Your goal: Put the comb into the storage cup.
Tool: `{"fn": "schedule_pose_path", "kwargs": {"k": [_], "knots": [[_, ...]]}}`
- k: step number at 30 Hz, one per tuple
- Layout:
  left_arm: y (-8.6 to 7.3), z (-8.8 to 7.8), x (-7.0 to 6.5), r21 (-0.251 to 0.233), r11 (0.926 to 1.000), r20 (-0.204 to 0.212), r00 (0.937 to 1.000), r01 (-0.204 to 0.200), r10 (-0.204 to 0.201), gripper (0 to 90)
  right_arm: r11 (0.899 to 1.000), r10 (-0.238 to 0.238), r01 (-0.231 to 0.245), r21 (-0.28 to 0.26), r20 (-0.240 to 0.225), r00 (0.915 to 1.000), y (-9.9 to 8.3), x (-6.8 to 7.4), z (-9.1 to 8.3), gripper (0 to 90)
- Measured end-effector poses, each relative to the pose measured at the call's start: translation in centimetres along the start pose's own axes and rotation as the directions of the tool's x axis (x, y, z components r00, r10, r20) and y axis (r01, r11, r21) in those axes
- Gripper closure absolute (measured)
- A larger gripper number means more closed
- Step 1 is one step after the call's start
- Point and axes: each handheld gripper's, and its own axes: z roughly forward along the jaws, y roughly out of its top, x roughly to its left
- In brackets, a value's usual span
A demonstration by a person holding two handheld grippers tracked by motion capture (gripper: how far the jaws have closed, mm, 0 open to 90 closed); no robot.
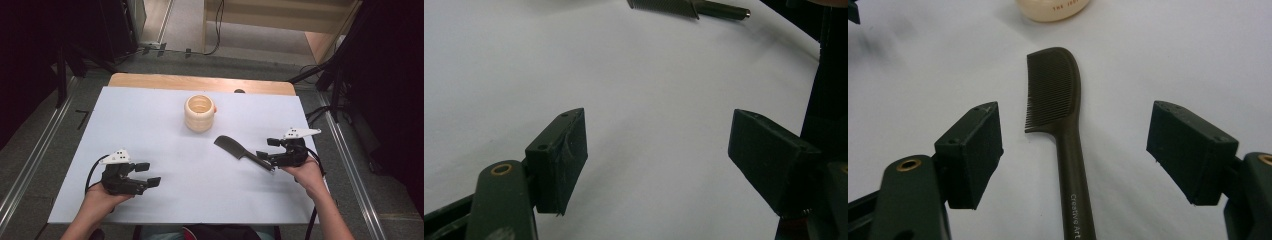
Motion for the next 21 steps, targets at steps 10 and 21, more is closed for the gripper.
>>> {"fn": "schedule_pose_path", "kwargs": {"k": [10,21], "knots": [[0.0,0.0,0.0,0.004,1.0,-0.001,1.0,-0.002,0.002,24.6,0.998,-0.02,0.02,0.057,0.006,0.9998,-0.25,0.05,0.4,21.9],[-0.01,0.03,0.02,0.008,1.0,0.001,1.0,-0.002,0.002,24.5,0.991,-0.051,0.047,0.127,0.027,0.9983,-0.66,-0.01,1.01,22.7]]}}
